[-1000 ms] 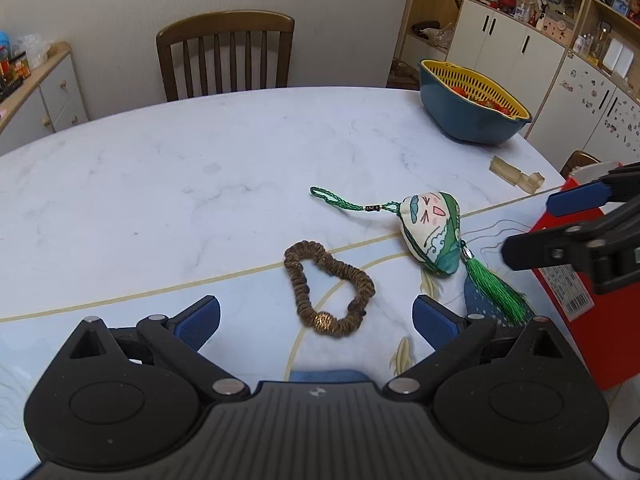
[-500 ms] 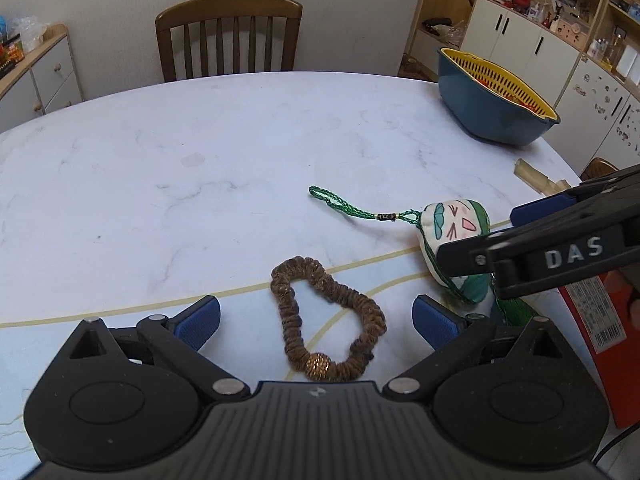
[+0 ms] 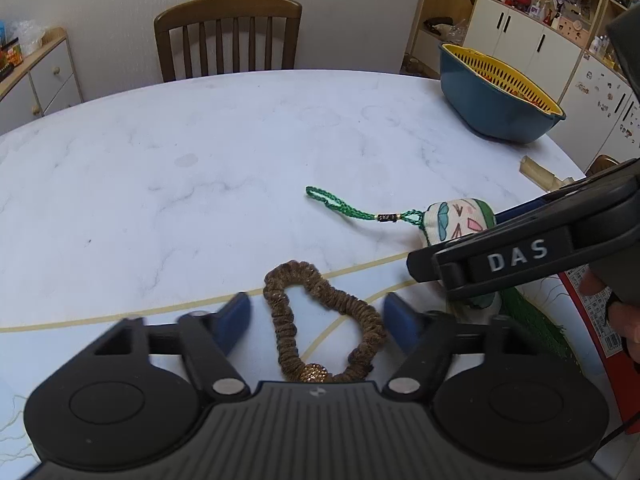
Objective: Organize objects
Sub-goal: 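Grasp the brown bead bracelet with the left tool while the right tool grasps the green plush sachet, then carry the bracelet with the left tool while the right tool carries the sachet into the box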
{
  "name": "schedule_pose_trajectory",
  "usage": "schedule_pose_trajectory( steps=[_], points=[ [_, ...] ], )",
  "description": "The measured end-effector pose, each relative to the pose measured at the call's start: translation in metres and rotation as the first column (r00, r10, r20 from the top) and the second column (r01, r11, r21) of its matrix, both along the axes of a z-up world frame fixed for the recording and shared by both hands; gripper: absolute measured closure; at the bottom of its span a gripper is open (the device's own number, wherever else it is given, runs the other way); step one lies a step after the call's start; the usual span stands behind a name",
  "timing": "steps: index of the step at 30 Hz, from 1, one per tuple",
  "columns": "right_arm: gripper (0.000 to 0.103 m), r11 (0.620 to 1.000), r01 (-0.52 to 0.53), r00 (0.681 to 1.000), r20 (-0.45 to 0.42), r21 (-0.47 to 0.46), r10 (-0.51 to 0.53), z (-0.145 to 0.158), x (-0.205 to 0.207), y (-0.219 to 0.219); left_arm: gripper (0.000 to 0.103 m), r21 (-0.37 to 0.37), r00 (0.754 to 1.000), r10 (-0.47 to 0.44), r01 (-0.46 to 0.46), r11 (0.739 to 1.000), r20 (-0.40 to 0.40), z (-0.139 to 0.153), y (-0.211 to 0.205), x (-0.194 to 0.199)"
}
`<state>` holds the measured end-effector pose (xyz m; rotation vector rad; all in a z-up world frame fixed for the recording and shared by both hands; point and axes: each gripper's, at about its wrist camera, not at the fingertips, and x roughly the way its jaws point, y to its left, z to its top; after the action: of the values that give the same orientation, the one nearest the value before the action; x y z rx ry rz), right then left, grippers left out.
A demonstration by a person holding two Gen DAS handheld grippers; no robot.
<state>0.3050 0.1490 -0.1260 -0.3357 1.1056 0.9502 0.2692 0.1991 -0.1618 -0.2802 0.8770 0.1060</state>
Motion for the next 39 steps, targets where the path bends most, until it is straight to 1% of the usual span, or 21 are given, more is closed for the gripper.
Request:
schedule_pose_trajectory(
  steps=[3,4,6,8,9,10,11,13,15,20,26,30,33,39],
  points=[
    [0.019,1.0,0.001,1.0,0.0,-0.005,-0.001,-0.003,0.0,0.002,0.056,0.003,1.0,-0.004,0.004,1.0,0.006,0.001,-0.002,-0.001],
    [0.02,1.0,0.003,1.0,0.002,-0.006,-0.003,-0.003,0.001,0.002,0.063,0.002,1.0,-0.006,0.006,1.0,0.008,0.001,-0.002,-0.001],
    [0.023,1.0,0.003,1.0,0.004,-0.011,-0.003,-0.004,0.0,0.003,0.07,-0.004,1.0,-0.009,0.009,1.0,0.009,0.001,-0.002,-0.001],
    [0.026,1.0,0.007,1.0,0.008,-0.022,-0.007,-0.006,0.0,0.004,0.073,-0.012,1.0,-0.014,0.014,1.0,0.009,0.002,-0.002,0.0],
    [0.027,1.0,0.01,1.0,0.008,-0.027,-0.01,-0.006,0.0,0.005,0.076,-0.014,1.0,-0.017,0.017,1.0,0.008,0.002,-0.002,0.0],
    [0.029,0.999,0.013,1.0,0.007,-0.03,-0.013,-0.007,0.0,0.005,0.077,-0.014,1.0,-0.022,0.022,1.0,0.006,0.002,-0.002,0.0],
    [0.032,0.999,0.016,1.0,0.008,-0.033,-0.016,-0.008,0.0,0.005,0.081,-0.013,1.0,-0.026,0.026,1.0,0.002,0.002,-0.003,0.001],
    [0.034,0.999,0.018,1.0,0.012,-0.034,-0.018,-0.009,-0.001,0.005,0.082,-0.01,1.0,-0.028,0.028,1.0,-0.006,0.002,-0.004,0.001],
    [0.039,0.999,0.019,1.0,0.021,-0.036,-0.018,-0.008,-0.003,0.005,0.085,-0.011,1.0,-0.028,0.028,1.0,-0.009,0.003,-0.004,0.001],
    [0.044,0.999,0.027,0.999,0.041,-0.037,-0.025,-0.003,-0.008,-0.001,0.087,-0.036,1.0,-0.029,0.028,0.999,-0.009,0.008,-0.002,-0.006],
    [0.045,0.999,0.025,0.999,0.047,-0.022,-0.024,0.01,-0.019,-0.015,0.088,-0.047,0.999,-0.035,0.035,0.998,-0.002,0.021,-0.007,-0.019],
    [0.045,1.0,0.026,0.999,0.048,0.005,-0.027,0.026,-0.029,-0.027,0.092,-0.054,0.999,-0.042,0.042,0.998,0.009,0.032,-0.013,-0.031],
    [0.045,0.999,0.025,0.998,0.051,0.023,-0.027,0.038,-0.039,-0.039,0.092,-0.07,0.999,-0.047,0.048,0.996,0.019,0.041,-0.018,-0.041],
    [0.045,0.998,0.023,0.998,0.059,0.063,-0.026,0.061,-0.058,-0.072,0.093,-0.074,0.997,-0.071,0.074,0.995,0.038,0.059,-0.032,-0.063]
  ],
)
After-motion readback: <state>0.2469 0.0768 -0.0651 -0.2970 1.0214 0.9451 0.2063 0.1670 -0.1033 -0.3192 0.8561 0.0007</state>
